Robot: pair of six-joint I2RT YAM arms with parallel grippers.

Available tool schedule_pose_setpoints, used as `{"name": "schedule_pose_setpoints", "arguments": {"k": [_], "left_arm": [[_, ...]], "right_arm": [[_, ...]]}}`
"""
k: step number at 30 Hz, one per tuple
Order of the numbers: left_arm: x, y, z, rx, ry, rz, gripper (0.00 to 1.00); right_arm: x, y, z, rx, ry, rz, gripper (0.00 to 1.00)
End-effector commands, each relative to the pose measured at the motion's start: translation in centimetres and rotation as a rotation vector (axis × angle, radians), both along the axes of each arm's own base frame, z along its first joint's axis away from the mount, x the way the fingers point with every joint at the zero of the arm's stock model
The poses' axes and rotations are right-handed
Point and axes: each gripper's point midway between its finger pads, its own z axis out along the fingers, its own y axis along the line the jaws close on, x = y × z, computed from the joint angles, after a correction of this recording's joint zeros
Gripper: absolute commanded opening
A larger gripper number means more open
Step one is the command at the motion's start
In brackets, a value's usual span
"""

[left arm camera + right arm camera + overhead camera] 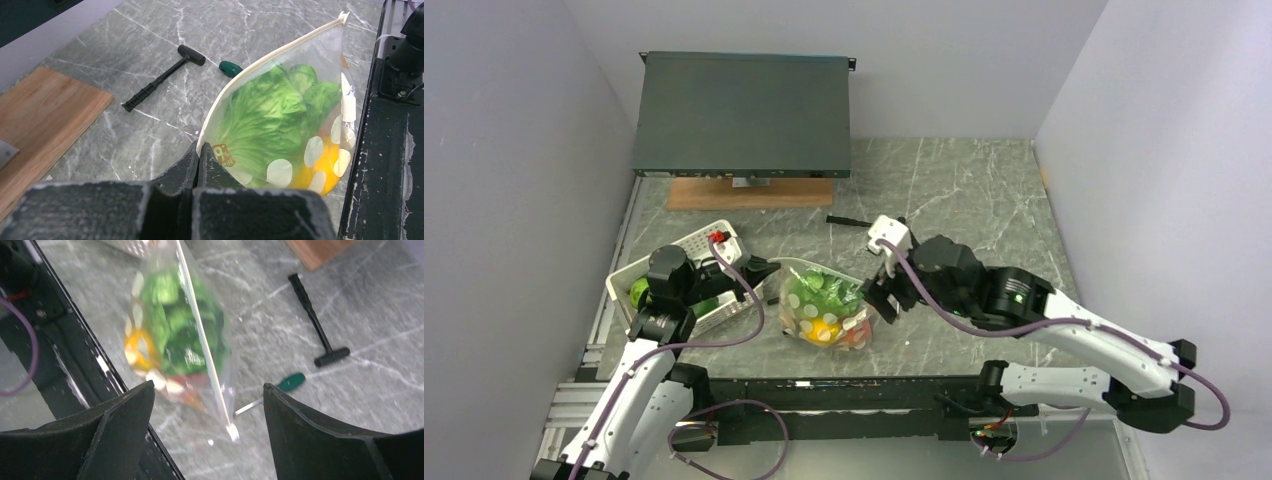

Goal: Place the food in the zip-top bag and seal the zipper
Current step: Place the zipper food storage bag at the center of the board.

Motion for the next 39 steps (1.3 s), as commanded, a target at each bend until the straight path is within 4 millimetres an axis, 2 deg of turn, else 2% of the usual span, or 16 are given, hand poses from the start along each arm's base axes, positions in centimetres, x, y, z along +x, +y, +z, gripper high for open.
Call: {"name": "schedule_pose_setpoints", "arguments": {"k": [1, 5, 9, 13, 16, 22, 23, 24, 25, 26, 27, 29, 31, 34, 36, 39], "left_arm": [[-0.7, -0.6, 1.5, -0.029, -0.063, -0.057, 0.0], [-0.9, -0.8, 1.4, -0.025, -0.062, -0.066, 0.0], [-1.1, -0.9, 1.5, -0.026, -0.064, -0.073, 0.0], [-1.2, -0.9, 1.5, -0.024, -0.07, -0.074, 0.0], [-1.3, -0.9, 1.6, -0.026, -0.068, -0.079, 0.0], [-1.5, -1.0, 1.9, -0.034, -0.077, -0.087, 0.0], [-1.4, -1.0, 1.9, -0.034, -0.079, -0.082, 0.0], [-1.4, -0.9, 2.0, -0.034, -0.084, -0.074, 0.0], [-1.4, -0.8, 2.1, -0.035, -0.09, -0.069, 0.02], [-1.3, -0.8, 2.2, -0.035, -0.094, -0.063, 0.06], [-1.3, -0.7, 2.3, -0.038, -0.099, -0.054, 0.14], [-0.7, -0.3, 2.5, -0.043, -0.106, -0.005, 0.41], [-0.2, 0.3, 2.7, -0.044, -0.123, 0.047, 0.64], [0.3, 1.1, 3.0, -0.045, -0.15, 0.114, 0.88], [0.5, 1.5, 3.3, -0.048, -0.165, 0.153, 0.95], [1.1, 2.3, 3.7, -0.054, -0.183, 0.217, 1.0]], "right_arm": [[1.5, 5.3, 3.1, 0.14, 0.029, 0.038, 0.81], [3.3, 9.0, 3.5, 0.216, 0.124, 0.12, 0.76], [4.1, 11.8, 2.3, 0.229, 0.187, 0.189, 0.72], [5.1, 12.8, 0.7, 0.226, 0.222, 0.177, 0.65], [4.6, 13.2, 0.0, 0.244, 0.26, 0.207, 0.56], [4.8, 12.8, -1.4, 0.248, 0.297, 0.164, 0.2], [5.1, 12.5, -1.5, 0.249, 0.293, 0.138, 0.07], [5.4, 12.1, -1.6, 0.25, 0.291, 0.11, 0.0], [5.8, 11.8, -1.6, 0.253, 0.286, 0.081, 0.0], [6.0, 11.4, -1.7, 0.255, 0.279, 0.055, 0.0], [6.4, 10.9, -1.8, 0.258, 0.271, 0.023, 0.0], [7.3, 9.8, -1.9, 0.263, 0.26, -0.052, 0.0], [8.1, 8.5, -1.9, 0.274, 0.261, -0.136, 0.0], [8.4, 7.0, -0.9, 0.301, 0.264, -0.189, 0.0], [7.9, 6.5, 0.6, 0.33, 0.27, -0.189, 0.0], [7.1, 5.7, 4.1, 0.406, 0.261, -0.202, 0.0]]}}
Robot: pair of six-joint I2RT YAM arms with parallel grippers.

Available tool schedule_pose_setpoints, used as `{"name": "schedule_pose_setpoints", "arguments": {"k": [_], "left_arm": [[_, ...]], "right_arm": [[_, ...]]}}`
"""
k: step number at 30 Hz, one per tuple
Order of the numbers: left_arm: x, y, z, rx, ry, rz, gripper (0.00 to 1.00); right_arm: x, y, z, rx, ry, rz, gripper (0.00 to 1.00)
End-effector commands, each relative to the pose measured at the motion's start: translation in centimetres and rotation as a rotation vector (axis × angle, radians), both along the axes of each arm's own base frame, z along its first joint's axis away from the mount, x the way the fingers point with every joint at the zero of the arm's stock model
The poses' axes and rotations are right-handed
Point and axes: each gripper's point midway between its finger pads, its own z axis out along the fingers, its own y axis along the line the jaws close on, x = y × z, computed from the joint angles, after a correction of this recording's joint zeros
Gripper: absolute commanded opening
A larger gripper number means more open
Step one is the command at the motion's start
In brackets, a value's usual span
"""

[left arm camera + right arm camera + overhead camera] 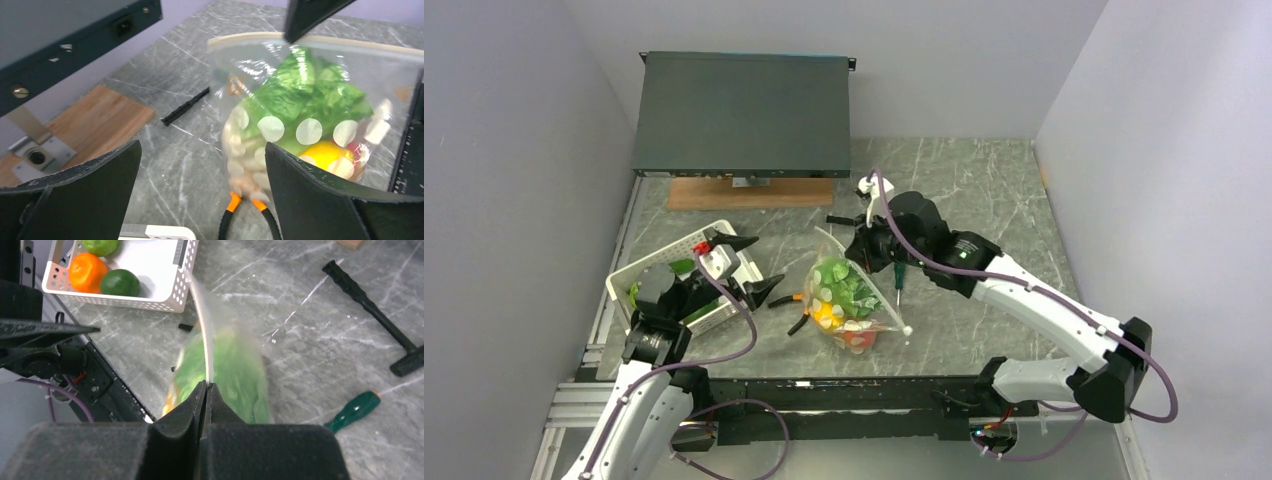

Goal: Place the food in the zip-top bag and seal the zipper
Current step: Place the zipper food storage bag at the center of the board.

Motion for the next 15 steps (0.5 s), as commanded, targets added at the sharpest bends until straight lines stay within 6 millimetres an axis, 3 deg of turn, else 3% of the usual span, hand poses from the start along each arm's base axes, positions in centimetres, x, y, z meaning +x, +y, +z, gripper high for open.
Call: {"name": "schedule_pose_setpoints", "arguments": {"k": [1, 3, 6, 12, 15], "left_arm": [[1.4, 1.5, 1.4, -0.019, -0.059, 0.127, 1.0], [1.9, 2.0, 1.6, -0.024, -0.045, 0.169, 1.0], [2.5, 2.5, 1.5, -0.028, 0.013, 0.211, 1.0], [3.0, 2.5, 1.2, -0.023, 0.071, 0.224, 1.0], [3.0, 2.5, 1.2, -0.027, 0.066, 0.222, 1.0]], "right_arm": [[-0.4, -1.6, 7.7, 0.163, -0.063, -0.094, 0.0], [0.4, -3.1, 9.6, 0.179, -0.09, -0.182, 0.0], [2.6, -6.2, 10.8, 0.152, -0.124, -0.348, 0.0], [8.3, -14.8, 9.6, 0.095, -0.105, -0.725, 0.0], [10.5, -18.0, 9.3, 0.133, -0.098, -0.837, 0.0]]}}
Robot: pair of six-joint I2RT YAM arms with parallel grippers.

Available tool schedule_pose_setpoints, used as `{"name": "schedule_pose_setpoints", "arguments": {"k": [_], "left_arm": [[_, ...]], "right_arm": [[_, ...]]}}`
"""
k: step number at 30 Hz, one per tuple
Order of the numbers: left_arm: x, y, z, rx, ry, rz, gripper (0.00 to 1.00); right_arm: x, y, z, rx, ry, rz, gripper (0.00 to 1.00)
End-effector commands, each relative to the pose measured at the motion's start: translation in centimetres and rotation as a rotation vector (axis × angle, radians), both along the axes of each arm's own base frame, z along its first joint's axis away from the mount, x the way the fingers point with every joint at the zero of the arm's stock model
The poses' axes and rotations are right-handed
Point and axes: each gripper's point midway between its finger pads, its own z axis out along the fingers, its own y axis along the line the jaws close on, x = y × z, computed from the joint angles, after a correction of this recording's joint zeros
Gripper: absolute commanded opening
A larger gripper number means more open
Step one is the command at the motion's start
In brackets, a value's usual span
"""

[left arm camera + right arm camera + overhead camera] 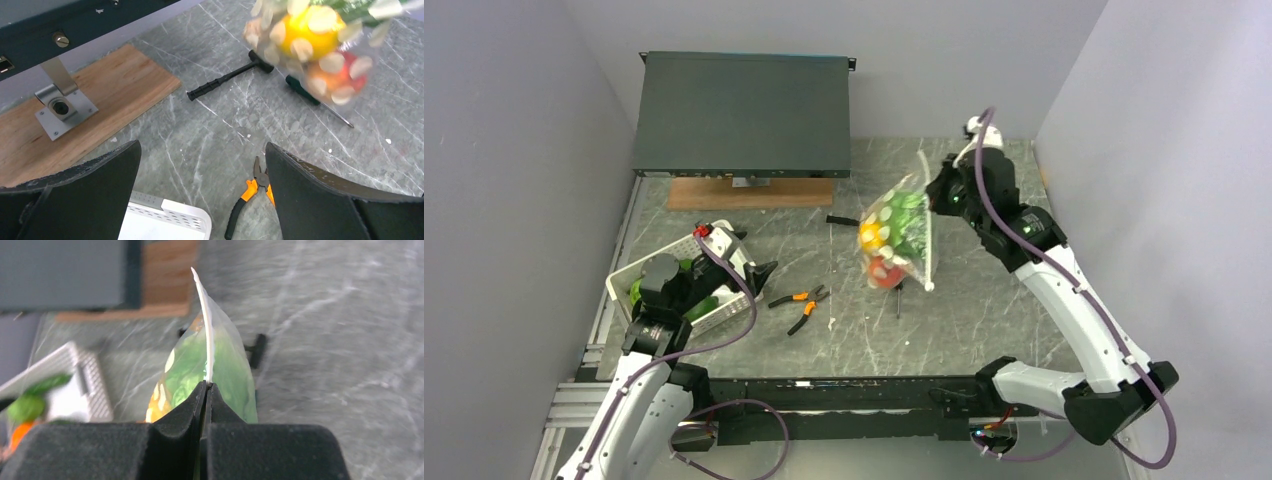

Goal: Place the food in the zip-top bag and seal the zipper
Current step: Place the zipper food storage bag at the center of the board.

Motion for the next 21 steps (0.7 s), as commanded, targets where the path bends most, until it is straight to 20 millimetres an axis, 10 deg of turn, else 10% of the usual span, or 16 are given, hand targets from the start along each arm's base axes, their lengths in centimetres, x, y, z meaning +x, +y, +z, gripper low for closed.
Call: {"name": "schedule_pose_setpoints", "arguments": {"k": [1, 10, 21], "left_arm": [[0.2, 0.1, 1.9, -0.021, -0.034, 0.014, 1.0], [0.0, -0.1, 1.8, -0.025, -0.031, -0.002, 1.0], [1.2, 0.7, 2.1, -0.053, 0.016, 0.082, 1.0]], "right_arm": [[3.6, -5.7, 0.9, 0.068, -0.035, -0.25, 0.0], [6.5, -12.6, -1.2, -0.082, 0.026, -0.596, 0.0], [0.2, -23.4, -0.4, -0.413, -0.009, -0.99, 0.0]]}}
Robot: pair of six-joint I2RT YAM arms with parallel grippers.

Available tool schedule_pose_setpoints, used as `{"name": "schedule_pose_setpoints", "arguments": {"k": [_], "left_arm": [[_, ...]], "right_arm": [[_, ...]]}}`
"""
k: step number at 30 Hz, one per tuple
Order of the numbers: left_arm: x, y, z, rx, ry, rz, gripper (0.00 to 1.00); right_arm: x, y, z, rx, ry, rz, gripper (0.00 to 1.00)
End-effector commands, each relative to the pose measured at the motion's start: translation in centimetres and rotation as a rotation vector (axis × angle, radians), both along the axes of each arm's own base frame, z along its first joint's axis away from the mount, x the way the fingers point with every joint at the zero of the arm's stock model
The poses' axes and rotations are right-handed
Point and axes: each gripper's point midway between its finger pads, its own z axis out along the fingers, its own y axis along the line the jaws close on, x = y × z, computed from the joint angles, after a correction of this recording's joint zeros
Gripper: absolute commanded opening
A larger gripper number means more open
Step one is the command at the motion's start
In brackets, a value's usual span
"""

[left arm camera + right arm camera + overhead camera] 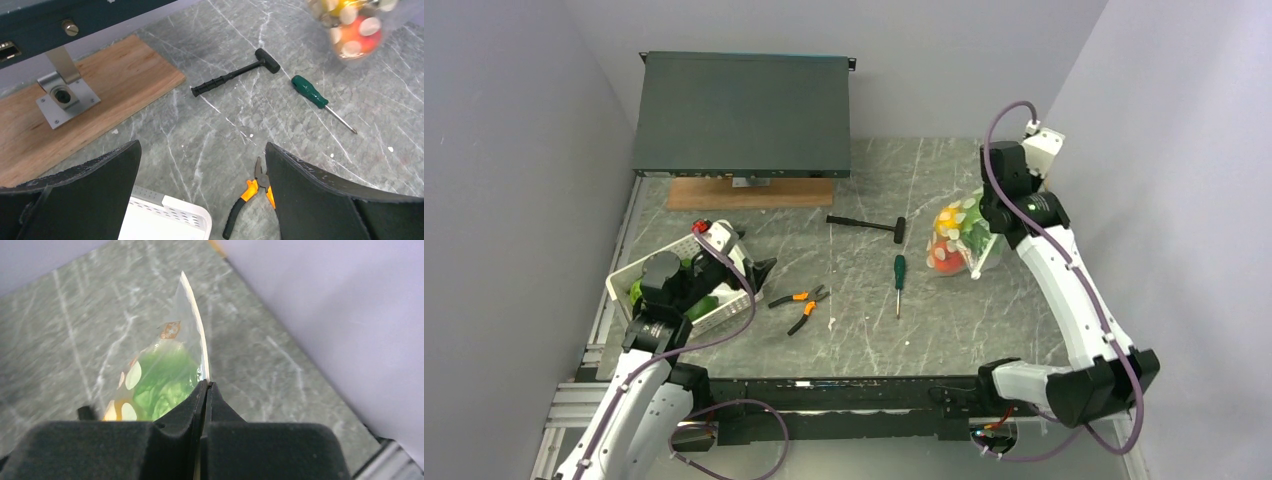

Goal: Place the food in the zip-top bag and seal the zipper
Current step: Place the zipper food storage bag at the center of the board.

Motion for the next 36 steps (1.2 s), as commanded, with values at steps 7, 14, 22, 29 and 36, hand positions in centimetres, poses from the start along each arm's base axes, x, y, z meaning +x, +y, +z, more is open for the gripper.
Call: {"name": "schedule_pose_setpoints", "arguments": {"k": [7, 14, 22, 29, 36], "left_arm": [[0.7, 0.4, 2.7, -0.041, -0.02, 0.052, 1.0], [0.7, 0.6, 2.7, -0.034, -0.026, 0.058, 1.0], [0.8, 0.8, 2.2, -0.014, -0.027, 0.072, 1.0], [1.0, 1.0, 2.2, -0.015, -0.024, 0.09, 1.0], [1.2, 1.3, 3.0, -0.075, 0.112, 0.148, 1.0]], "right_arm": [[-4.8, -5.4, 2.9, -0.214, -0.046, -0.209, 0.0], [-1.0, -1.9, -2.7, -0.275, 0.102, -0.136, 0.0], [3.5, 5.4, -8.3, -0.174, 0.175, 0.078, 0.08], [4.0, 9.5, -9.6, -0.04, 0.211, 0.301, 0.2], [2.0, 12.0, -4.1, 0.065, 0.094, 0.513, 0.61]]}}
